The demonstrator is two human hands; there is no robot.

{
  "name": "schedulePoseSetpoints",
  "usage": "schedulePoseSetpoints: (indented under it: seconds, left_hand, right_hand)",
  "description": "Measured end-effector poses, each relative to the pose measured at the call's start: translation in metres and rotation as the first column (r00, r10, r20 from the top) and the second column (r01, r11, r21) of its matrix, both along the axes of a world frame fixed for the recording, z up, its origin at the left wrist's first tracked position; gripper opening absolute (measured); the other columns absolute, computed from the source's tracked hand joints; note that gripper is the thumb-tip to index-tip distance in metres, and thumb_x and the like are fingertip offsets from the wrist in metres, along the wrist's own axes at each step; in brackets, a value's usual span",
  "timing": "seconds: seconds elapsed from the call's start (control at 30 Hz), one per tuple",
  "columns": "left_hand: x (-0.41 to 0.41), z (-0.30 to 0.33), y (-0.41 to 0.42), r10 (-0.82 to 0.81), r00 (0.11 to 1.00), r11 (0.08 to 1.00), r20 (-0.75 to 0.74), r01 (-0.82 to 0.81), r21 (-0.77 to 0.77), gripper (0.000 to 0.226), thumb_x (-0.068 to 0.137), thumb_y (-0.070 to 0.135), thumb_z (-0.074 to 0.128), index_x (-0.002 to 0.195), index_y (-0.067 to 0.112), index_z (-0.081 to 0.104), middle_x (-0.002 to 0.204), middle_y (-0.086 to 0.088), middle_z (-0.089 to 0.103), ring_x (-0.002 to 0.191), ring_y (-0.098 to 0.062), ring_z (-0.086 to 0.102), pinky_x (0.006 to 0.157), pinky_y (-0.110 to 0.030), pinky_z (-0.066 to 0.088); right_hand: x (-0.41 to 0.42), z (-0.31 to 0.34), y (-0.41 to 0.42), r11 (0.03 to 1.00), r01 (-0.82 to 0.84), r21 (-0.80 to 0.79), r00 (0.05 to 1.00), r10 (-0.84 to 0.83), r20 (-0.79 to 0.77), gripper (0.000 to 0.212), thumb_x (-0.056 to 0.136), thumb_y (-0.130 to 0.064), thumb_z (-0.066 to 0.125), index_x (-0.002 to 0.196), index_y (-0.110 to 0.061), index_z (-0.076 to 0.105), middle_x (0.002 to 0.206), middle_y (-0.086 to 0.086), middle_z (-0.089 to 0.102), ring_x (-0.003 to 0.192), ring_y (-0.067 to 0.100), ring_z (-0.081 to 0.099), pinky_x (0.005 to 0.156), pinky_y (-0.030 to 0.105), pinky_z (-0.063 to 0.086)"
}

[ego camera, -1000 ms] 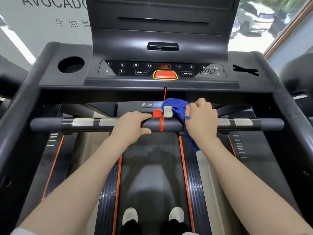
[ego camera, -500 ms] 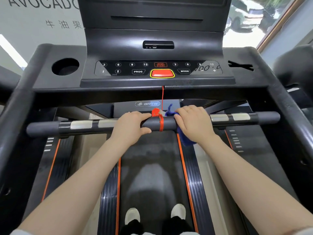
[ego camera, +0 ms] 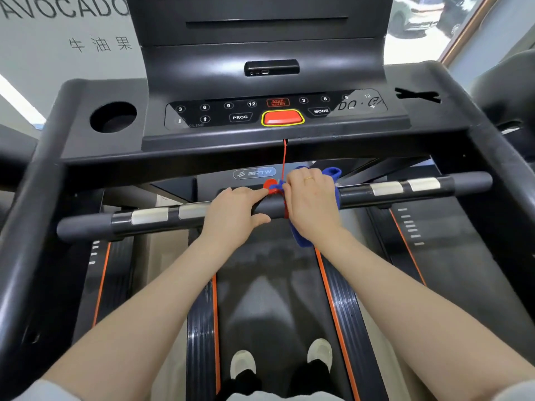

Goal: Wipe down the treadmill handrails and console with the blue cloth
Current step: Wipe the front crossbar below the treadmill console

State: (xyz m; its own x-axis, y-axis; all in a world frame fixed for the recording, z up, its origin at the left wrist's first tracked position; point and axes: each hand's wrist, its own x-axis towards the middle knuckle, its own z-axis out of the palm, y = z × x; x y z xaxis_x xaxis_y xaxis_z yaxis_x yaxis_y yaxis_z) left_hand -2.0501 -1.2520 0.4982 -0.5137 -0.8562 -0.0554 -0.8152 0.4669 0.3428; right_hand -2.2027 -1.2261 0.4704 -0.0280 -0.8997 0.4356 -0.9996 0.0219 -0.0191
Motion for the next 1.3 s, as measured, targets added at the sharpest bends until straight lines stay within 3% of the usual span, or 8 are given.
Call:
schedulePoseSetpoints:
  seconds: [0.23, 0.4, 0.57, 0.77, 0.9, 1.07, 1.2, 1.3]
  left_hand:
    - [0.001, 0.0, 0.002, 0.01, 1.0, 0.999, -0.025, -0.009, 0.032, 0.056, 0.085, 0.036, 0.063, 0.137, 0.027, 0.044, 0.131, -0.003, 0.056, 0.118, -0.025, 0.049, 0.11, -0.035, 0.029]
    - [-0.001, 0.002, 0.004, 0.034, 0.999, 0.999, -0.033, -0.032, 0.039, 0.055, 0.085, 0.033, 0.063, 0.137, 0.026, 0.045, 0.131, -0.004, 0.056, 0.121, -0.024, 0.048, 0.113, -0.035, 0.018]
    - [-0.005, 0.003, 0.013, 0.06, 0.998, 0.998, -0.018, -0.06, 0.0, 0.053, 0.088, 0.031, 0.06, 0.138, 0.024, 0.043, 0.135, -0.002, 0.054, 0.124, -0.022, 0.046, 0.115, -0.035, 0.014]
    - [-0.017, 0.01, 0.017, 0.132, 0.985, 0.99, 0.107, -0.136, 0.026, 0.057, 0.089, 0.028, 0.058, 0.14, 0.016, 0.036, 0.14, -0.005, 0.047, 0.13, -0.023, 0.037, 0.113, -0.038, 0.018]
    - [-0.038, 0.022, 0.025, 0.168, 0.98, 0.982, -0.106, -0.157, 0.103, 0.061, 0.083, 0.016, 0.061, 0.137, 0.007, 0.035, 0.137, -0.011, 0.044, 0.127, -0.027, 0.039, 0.105, -0.033, 0.03]
    - [-0.066, 0.019, 0.034, 0.086, 0.982, 0.996, -0.167, -0.091, -0.024, 0.057, 0.083, 0.018, 0.061, 0.135, 0.008, 0.038, 0.132, -0.009, 0.048, 0.128, -0.028, 0.039, 0.106, -0.031, 0.029]
    - [-0.083, 0.01, 0.034, 0.09, 0.996, 0.993, -0.03, -0.092, -0.077, 0.06, 0.088, 0.028, 0.059, 0.141, 0.012, 0.035, 0.146, -0.005, 0.037, 0.136, -0.023, 0.031, 0.113, -0.033, 0.023]
    - [-0.093, 0.005, 0.036, 0.103, 0.991, 0.991, 0.091, -0.094, -0.091, 0.055, 0.088, 0.038, 0.057, 0.135, 0.014, 0.042, 0.14, -0.003, 0.046, 0.127, -0.023, 0.042, 0.105, -0.035, 0.033]
  right_hand:
    - [-0.053, 0.0, 0.013, 0.994, -0.096, -0.044, 0.993, 0.093, -0.066, 0.02, 0.075, -0.019, 0.041, 0.076, -0.005, 0.057, 0.074, 0.011, 0.059, 0.069, 0.032, 0.057, 0.062, 0.036, 0.033]
    - [-0.113, 0.009, 0.028, 0.988, 0.146, 0.042, 0.976, -0.137, -0.172, 0.021, 0.071, -0.017, 0.036, 0.072, -0.008, 0.054, 0.068, 0.014, 0.058, 0.065, 0.033, 0.055, 0.053, 0.033, 0.039]
    - [-0.146, 0.014, 0.038, 0.923, 0.371, 0.103, 0.927, -0.361, -0.102, 0.031, 0.086, -0.017, 0.032, 0.075, 0.0, 0.056, 0.076, 0.023, 0.057, 0.072, 0.039, 0.056, 0.063, 0.041, 0.042]
    - [-0.047, 0.02, 0.018, 0.911, 0.228, 0.344, 0.973, -0.198, -0.121, 0.027, 0.083, -0.007, 0.037, 0.074, -0.016, 0.061, 0.074, 0.004, 0.059, 0.065, 0.025, 0.061, 0.055, 0.031, 0.035]
    - [-0.028, 0.002, 0.016, 0.989, 0.103, 0.104, 0.983, -0.117, 0.139, 0.033, 0.088, -0.037, 0.035, 0.076, -0.016, 0.059, 0.067, -0.001, 0.06, 0.062, 0.021, 0.055, 0.068, 0.033, 0.039]
    - [-0.07, -0.008, 0.017, 0.988, -0.153, 0.022, 0.984, 0.155, -0.088, 0.031, 0.087, -0.031, 0.04, 0.09, -0.016, 0.068, 0.076, 0.002, 0.064, 0.069, 0.026, 0.059, 0.07, 0.032, 0.031]
    - [-0.104, -0.001, 0.017, 0.998, -0.062, -0.01, 0.988, 0.06, -0.139, 0.028, 0.083, -0.023, 0.043, 0.065, -0.018, 0.064, 0.06, 0.001, 0.056, 0.057, 0.025, 0.053, 0.056, 0.029, 0.032]
    - [-0.159, 0.002, 0.027, 1.0, 0.028, 0.014, 0.987, -0.025, -0.159, 0.02, 0.073, -0.017, 0.045, 0.057, -0.015, 0.056, 0.053, 0.005, 0.053, 0.049, 0.028, 0.052, 0.05, 0.028, 0.03]
